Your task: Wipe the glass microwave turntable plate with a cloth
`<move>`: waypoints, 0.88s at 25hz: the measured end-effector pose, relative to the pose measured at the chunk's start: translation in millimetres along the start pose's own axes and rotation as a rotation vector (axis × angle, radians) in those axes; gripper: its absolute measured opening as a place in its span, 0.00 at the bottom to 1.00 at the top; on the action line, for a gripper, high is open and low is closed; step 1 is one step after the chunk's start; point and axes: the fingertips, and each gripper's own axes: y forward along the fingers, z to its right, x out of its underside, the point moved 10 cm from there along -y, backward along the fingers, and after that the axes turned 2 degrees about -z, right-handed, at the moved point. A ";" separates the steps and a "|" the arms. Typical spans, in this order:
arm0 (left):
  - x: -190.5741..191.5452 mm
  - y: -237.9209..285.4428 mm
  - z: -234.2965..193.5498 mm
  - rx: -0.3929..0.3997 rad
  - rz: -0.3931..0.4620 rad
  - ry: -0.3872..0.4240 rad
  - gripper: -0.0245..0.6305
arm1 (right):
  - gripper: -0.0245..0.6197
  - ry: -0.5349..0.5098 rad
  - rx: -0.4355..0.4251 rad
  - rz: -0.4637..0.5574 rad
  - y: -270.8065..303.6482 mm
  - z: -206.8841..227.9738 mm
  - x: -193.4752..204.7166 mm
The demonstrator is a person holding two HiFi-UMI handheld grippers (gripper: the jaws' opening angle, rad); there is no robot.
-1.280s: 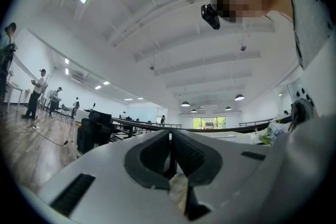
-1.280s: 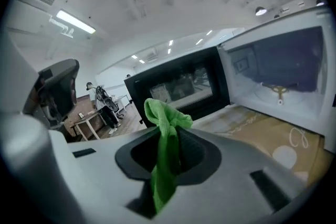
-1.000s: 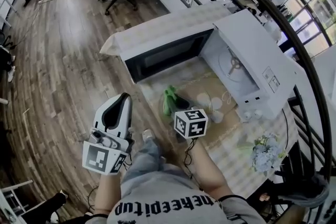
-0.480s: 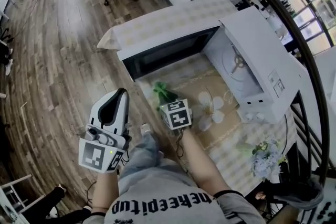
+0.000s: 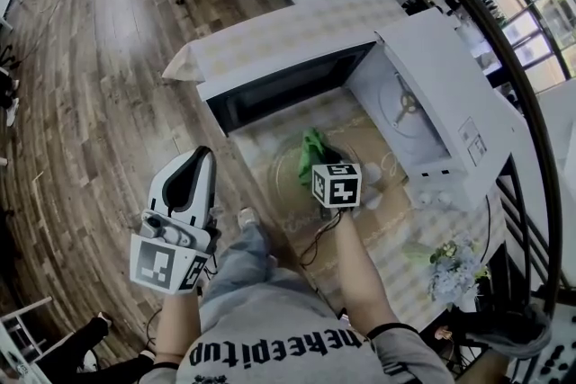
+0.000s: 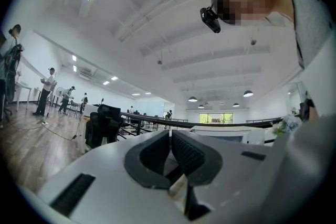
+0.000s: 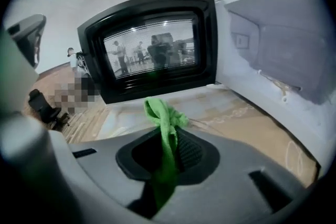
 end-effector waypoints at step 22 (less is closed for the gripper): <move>7.0 -7.3 10.5 0.038 0.002 -0.025 0.06 | 0.11 0.062 -0.305 0.059 -33.5 -66.5 11.8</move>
